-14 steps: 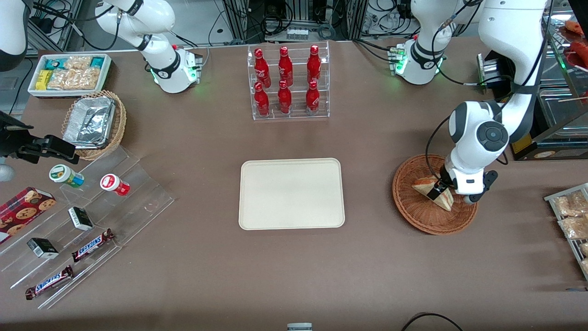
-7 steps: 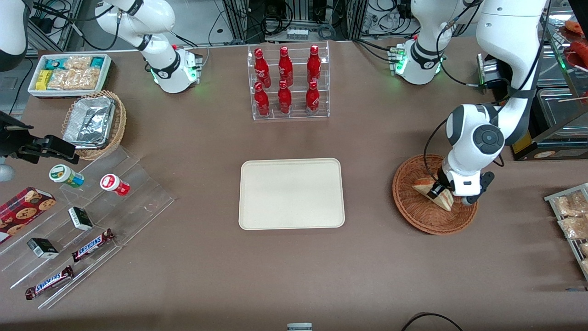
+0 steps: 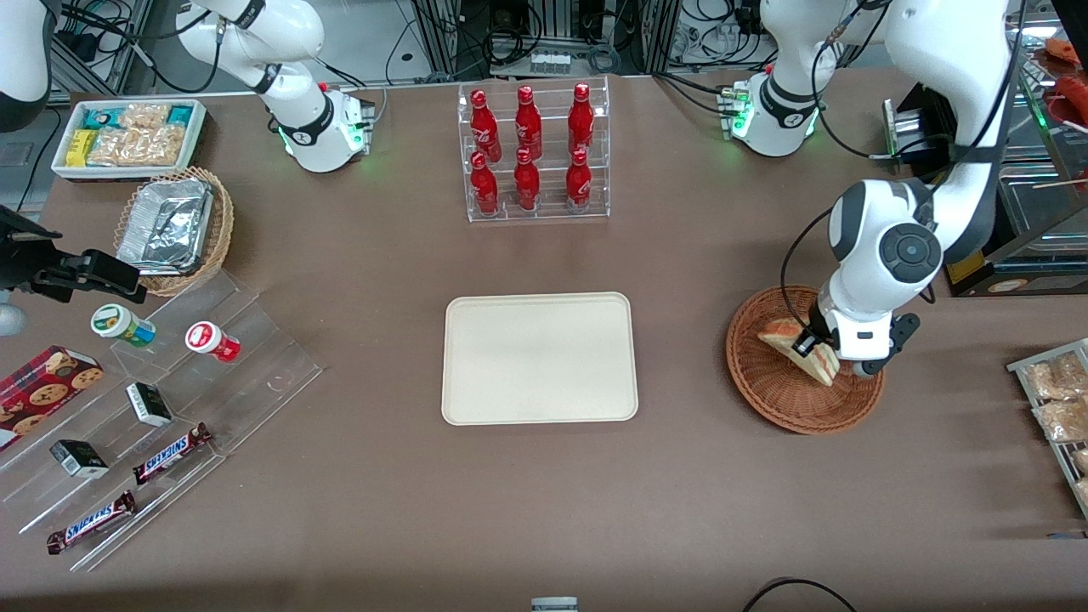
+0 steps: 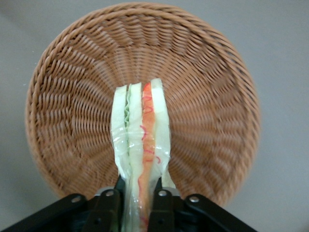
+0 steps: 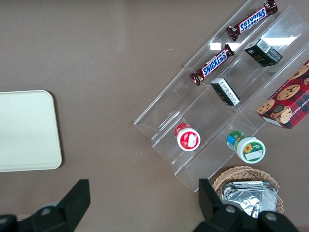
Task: Place sandwich from basket to tray
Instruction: 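Carry the held sandwich over the cream tray with the left gripper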
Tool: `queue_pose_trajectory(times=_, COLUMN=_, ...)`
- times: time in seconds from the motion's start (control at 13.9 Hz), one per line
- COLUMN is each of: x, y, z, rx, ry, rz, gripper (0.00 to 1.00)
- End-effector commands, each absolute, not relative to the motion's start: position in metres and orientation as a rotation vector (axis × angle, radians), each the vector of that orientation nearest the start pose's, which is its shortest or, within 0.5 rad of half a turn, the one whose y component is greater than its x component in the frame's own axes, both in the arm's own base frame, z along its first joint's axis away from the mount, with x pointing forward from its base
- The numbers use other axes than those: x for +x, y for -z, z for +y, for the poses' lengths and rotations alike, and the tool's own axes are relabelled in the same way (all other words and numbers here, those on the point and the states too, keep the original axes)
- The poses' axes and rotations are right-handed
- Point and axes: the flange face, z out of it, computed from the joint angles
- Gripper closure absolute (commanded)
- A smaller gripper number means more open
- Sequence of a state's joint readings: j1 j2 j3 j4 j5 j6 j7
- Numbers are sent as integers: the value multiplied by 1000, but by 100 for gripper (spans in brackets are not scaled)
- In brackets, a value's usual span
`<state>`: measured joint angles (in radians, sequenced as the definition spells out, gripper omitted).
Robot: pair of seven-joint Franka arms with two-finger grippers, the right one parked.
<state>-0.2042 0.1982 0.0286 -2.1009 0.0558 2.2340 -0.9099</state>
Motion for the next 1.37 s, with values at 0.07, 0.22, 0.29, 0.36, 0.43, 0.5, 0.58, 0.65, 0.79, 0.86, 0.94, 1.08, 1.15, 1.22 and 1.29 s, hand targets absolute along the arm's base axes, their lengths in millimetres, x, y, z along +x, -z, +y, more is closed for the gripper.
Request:
queue_pose_trajectory(times=0.07, x=571, y=-392, z=-171, rx=-2927, ry=-91, rz=-836, gripper=100)
queue_pose_trajectory(times=0.22, x=567, y=-396, z=-221, rx=-2982, ry=-76, rz=-743, gripper=100)
queue_pose_trajectory(times=0.29, x=564, y=-396, z=-246, rx=-3010, ry=-77, rz=-680, gripper=100)
queue_pose_trajectory(times=0.36, x=562, y=-394, z=-266, rx=-3028, ry=-76, rz=-626, gripper=100)
queue_pose_trajectory(times=0.43, x=560, y=-392, z=-290, rx=-3039, ry=-54, rz=-545, gripper=100)
queue_pose_trajectory(times=0.5, x=557, y=-390, z=-312, rx=-3050, ry=-43, rz=-477, gripper=100)
queue_pose_trajectory(times=0.58, x=552, y=-381, z=-341, rx=-3053, ry=-33, rz=-421, gripper=100)
queue_pose_trajectory(times=0.65, x=551, y=-372, z=-369, rx=-3053, ry=-15, rz=-386, gripper=100)
queue_pose_trajectory(times=0.79, x=550, y=-351, z=-415, rx=-3056, ry=1, rz=-382, gripper=100)
queue_pose_trajectory(times=0.86, x=550, y=-343, z=-436, rx=-3055, ry=24, rz=-381, gripper=100)
queue_pose_trajectory(times=0.94, x=546, y=-335, z=-454, rx=-3051, ry=44, rz=-370, gripper=100)
queue_pose_trajectory(times=1.08, x=541, y=-322, z=-484, rx=-3073, ry=58, rz=-351, gripper=100)
queue_pose_trajectory(times=1.15, x=535, y=-314, z=-498, rx=-3095, ry=66, rz=-324, gripper=100)
queue_pose_trajectory(times=1.22, x=528, y=-310, z=-512, rx=-3129, ry=94, rz=-288, gripper=100)
queue_pose_trajectory(times=1.29, x=523, y=-304, z=-522, rx=-3152, ry=112, rz=-254, gripper=100)
